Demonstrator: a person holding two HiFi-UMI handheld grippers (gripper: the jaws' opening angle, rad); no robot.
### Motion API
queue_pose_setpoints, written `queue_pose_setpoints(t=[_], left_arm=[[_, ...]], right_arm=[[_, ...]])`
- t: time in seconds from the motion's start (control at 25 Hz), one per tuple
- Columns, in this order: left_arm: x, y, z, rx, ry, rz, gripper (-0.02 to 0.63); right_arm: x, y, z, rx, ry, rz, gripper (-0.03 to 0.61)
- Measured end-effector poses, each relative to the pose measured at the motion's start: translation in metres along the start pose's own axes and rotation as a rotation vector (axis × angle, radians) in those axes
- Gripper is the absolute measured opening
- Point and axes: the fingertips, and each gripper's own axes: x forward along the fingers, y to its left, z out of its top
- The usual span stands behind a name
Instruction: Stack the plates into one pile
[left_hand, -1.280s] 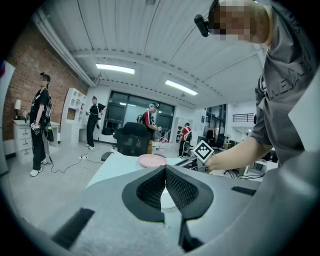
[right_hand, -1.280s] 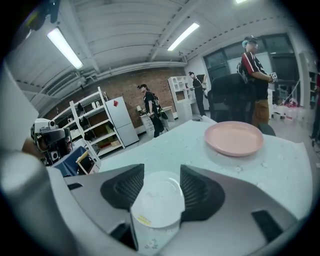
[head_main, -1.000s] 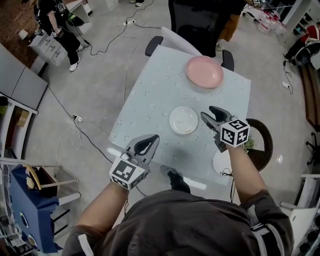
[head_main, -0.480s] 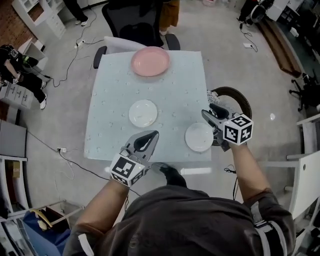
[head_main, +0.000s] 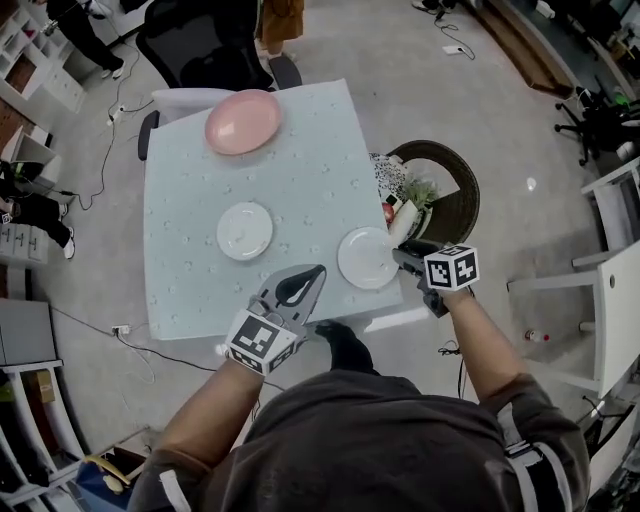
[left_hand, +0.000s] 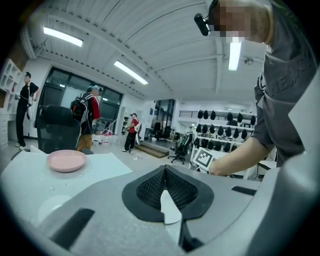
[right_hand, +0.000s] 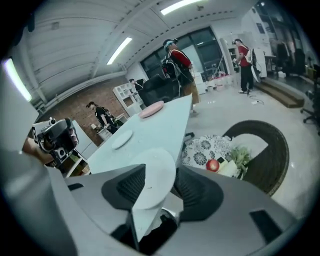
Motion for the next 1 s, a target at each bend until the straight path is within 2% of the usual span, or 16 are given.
queue_pose_setpoints(t=[0.16,0.28,0.44,0.52,0.72,0.88,1.0], left_arm=[[0.007,-0.003,-0.007,-0.012,0.006,-0.013,0.005],[0.007,-0.006,-0.013,-0.020,0.013,-0.018,0.005],[0.000,-0.007,-0.014,-0.021,0.014,-0.012,0.005],[-0.006,-0.004,-0.013,-0.019,0.012,-0.002,0.005],[-0.029,0.008,-0.009,-0.022,-0.003,0.041,0.005],[-0.050,0.011,0.000,-0.015,-0.023,0.071,0.005],[-0.071,0.014,0.010,-0.009,-0.041,0.104,0.005]], right_arm=[[0.019,-0.008,-0.024,0.083,0.031,0.021,0.198],[0.029,-0.010,-0.033,0.125,0.053,0.025,0.169],[0.035,-0.009,-0.038,0.129,0.069,0.030,0.098],[0.031,-0.010,-0.037,0.121,0.073,0.015,0.095],[0.010,-0.001,-0.017,0.117,0.028,0.014,0.050],[-0.012,0.027,0.014,0.167,-0.029,0.111,0.011],[-0.021,0.053,0.040,0.171,-0.064,0.174,0.008]])
